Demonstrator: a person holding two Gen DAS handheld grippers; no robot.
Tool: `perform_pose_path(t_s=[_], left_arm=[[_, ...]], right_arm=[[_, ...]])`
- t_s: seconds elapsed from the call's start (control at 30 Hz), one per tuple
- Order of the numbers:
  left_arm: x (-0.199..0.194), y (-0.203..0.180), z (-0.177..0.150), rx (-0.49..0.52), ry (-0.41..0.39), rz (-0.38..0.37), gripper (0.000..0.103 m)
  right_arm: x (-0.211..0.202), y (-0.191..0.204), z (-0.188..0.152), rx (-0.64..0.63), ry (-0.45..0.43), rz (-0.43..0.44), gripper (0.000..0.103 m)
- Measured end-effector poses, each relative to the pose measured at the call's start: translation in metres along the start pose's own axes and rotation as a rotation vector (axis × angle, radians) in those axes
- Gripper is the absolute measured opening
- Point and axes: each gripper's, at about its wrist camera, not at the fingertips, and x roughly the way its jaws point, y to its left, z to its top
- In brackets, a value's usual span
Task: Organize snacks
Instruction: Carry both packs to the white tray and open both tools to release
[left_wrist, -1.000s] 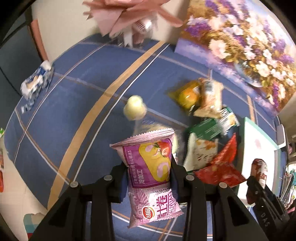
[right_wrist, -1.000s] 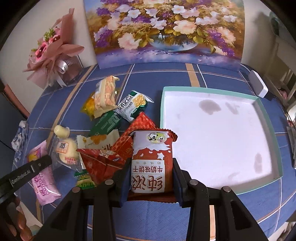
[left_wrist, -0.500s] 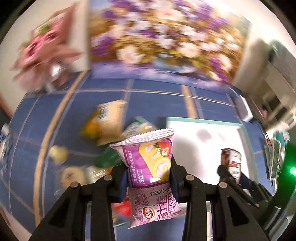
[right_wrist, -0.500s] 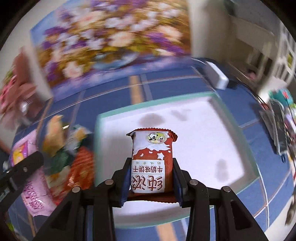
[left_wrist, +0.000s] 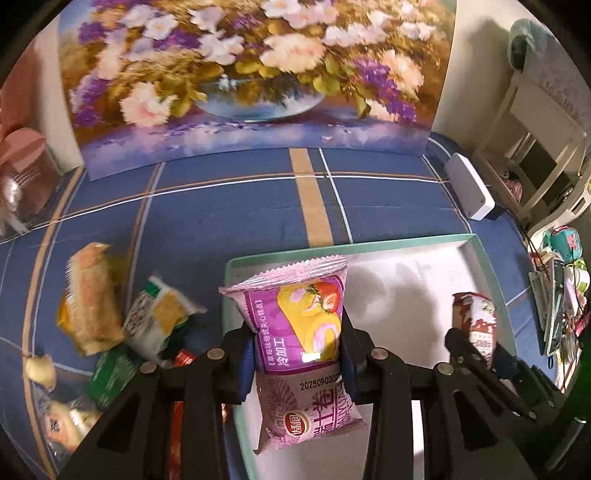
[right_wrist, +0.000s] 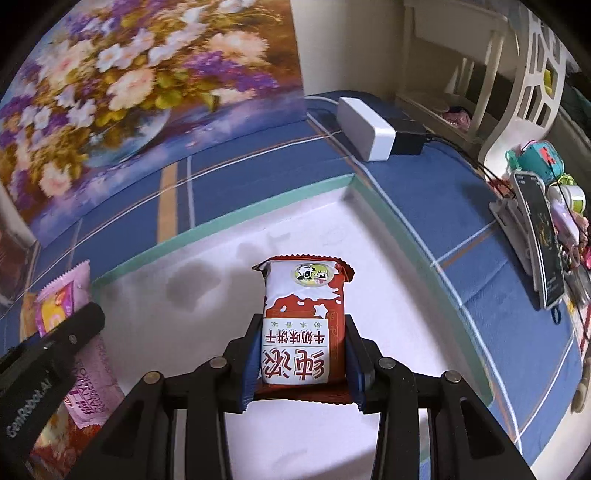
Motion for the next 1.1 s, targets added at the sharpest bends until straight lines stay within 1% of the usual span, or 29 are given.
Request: perform_pose_path(t_s=[0.2,0.33,0.57,0.67,0.73,0.83,0.97,1.03,1.07,1.1], left_arm=[[0.027,-0.012,0.010,0.008,0.025,-0.005,0.040],[0.032,-0.016,0.011,0.004,0.030,-0.015,0.040],[0.033,-0.021,0.007,0.018,0.040,-0.003,0.042],[0.027,-0.021,0.009,0.022,0.028,0.012,0.061],[0.023,-0.020,0.011,0.023,0.022,0.007,0.061],[0.019,-0.020,0.012,0.027,0.011,0.022,0.061],[0.016,-0.018,0.013,0.016,0.007,0.024,0.062],[0.013,-0.014,0.014,0.001,0.001,0.037,0.075],[0.012,-0.012,0.014,-0.009,-0.006,0.049,0.084],[0.010,-0.008,0.015,-0.022,-0.017,0.063,0.087]], right_arm=[[0.018,-0.001,0.012,0.007,0.000,-0.001,0.042],[0.024,-0.005,0.011,0.021,0.019,0.010,0.042],[0.017,-0.009,0.015,0.020,0.008,0.023,0.042],[0.015,-0.009,0.016,0.014,0.000,0.008,0.042],[0.014,-0.009,0.016,0.007,0.002,0.009,0.042],[0.014,-0.007,0.016,0.002,0.007,0.019,0.042],[0.013,-0.007,0.017,0.003,0.006,0.022,0.044],[0.013,-0.008,0.018,0.008,0.004,0.013,0.050],[0.012,-0.008,0.018,0.010,0.003,0.003,0.052],[0.012,-0.009,0.018,0.012,0.002,-0.001,0.056]])
